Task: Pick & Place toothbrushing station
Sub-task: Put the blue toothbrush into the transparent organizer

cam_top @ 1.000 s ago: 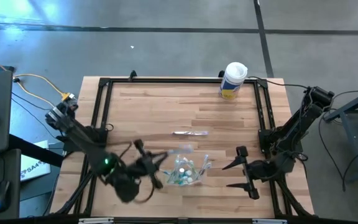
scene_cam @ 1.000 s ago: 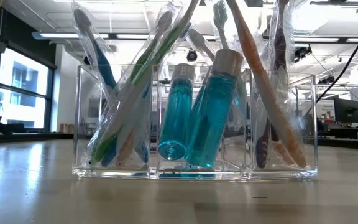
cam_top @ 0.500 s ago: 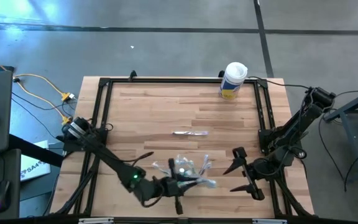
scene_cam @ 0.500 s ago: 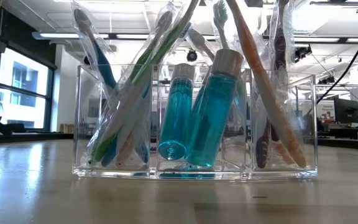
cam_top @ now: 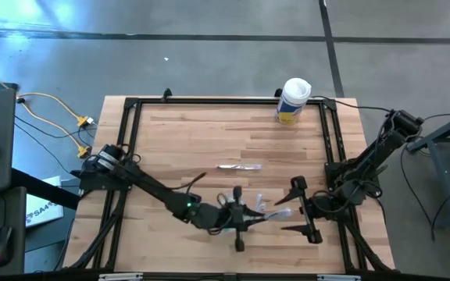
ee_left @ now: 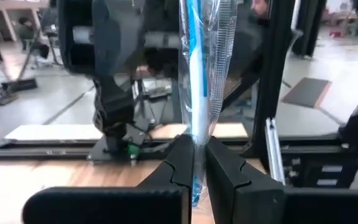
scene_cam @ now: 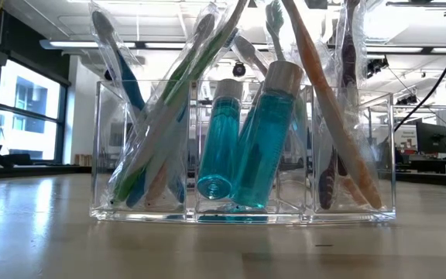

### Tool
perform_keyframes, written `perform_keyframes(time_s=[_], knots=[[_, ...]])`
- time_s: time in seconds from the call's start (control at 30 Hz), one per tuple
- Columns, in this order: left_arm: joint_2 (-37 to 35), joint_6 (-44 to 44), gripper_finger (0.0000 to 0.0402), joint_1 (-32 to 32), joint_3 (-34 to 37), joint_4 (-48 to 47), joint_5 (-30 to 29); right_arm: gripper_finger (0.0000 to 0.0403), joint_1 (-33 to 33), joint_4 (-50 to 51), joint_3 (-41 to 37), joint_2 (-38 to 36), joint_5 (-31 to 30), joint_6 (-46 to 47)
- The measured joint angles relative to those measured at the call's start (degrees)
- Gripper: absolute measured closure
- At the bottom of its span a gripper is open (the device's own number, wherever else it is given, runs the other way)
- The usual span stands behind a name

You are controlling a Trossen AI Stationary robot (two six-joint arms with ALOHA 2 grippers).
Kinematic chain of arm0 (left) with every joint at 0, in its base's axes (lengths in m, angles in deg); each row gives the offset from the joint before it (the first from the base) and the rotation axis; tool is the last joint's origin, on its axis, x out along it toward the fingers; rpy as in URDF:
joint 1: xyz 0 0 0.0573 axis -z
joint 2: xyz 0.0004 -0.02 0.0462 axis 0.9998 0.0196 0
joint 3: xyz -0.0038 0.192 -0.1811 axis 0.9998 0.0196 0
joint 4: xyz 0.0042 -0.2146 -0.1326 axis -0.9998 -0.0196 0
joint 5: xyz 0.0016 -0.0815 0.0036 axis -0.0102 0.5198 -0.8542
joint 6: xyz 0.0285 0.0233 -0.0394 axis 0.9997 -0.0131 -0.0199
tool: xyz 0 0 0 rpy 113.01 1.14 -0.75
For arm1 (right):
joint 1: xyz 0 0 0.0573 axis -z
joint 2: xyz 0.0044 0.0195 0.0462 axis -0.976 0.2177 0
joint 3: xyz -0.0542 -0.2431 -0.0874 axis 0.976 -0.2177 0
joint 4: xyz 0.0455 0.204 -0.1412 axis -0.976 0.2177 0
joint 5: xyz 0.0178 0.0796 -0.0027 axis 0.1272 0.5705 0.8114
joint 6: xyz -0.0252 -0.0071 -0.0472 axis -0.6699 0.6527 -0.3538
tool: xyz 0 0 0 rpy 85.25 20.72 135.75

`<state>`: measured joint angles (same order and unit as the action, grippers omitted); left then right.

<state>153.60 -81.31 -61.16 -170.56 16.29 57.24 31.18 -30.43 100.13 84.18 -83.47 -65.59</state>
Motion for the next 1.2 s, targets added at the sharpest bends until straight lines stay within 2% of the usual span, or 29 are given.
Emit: perform_keyframes(time_s=[0.33, 0.5, 0.7, 0.87, 0.93, 0.97, 1.2], knots=[[1.8, -0.8, 0.0387, -1.9, 0.1, -0.7, 2.8, 0.0094, 3.8, -0.2, 0.0, 0.0, 1.2, 3.0], [2.2, -0.6, 0.0387, -2.0, 0.0, -0.4, 3.0, 0.0106, 5.0, -0.2, 0.0, 0.0, 5.4, 3.1], [2.2, -0.6, 0.0387, -2.0, 0.0, -0.6, 3.0, 0.0191, 5.1, -0.2, 0.0, 0.0, 5.7, 2.5], [2.2, -0.7, 0.0386, -2.0, 0.0, -1.1, 3.6, 0.031, 5.0, -0.2, 0.0, 0.0, 5.7, 0.9], [2.2, -1.1, 0.0374, -2.0, 0.0, -1.6, 4.1, 0.0366, 5.0, -0.1, 0.0, 0.0, 6.0, 0.5], [2.2, -0.9, 0.0364, -2.1, 0.0, -1.8, 3.9, 0.038, 5.0, 0.0, 0.0, 0.0, 6.3, 0.1], [2.2, -0.9, 0.0288, -1.9, 0.0, -1.4, 4.3, 0.0385, 4.9, -0.2, 0.0, 0.0, 7.1, -0.5]])
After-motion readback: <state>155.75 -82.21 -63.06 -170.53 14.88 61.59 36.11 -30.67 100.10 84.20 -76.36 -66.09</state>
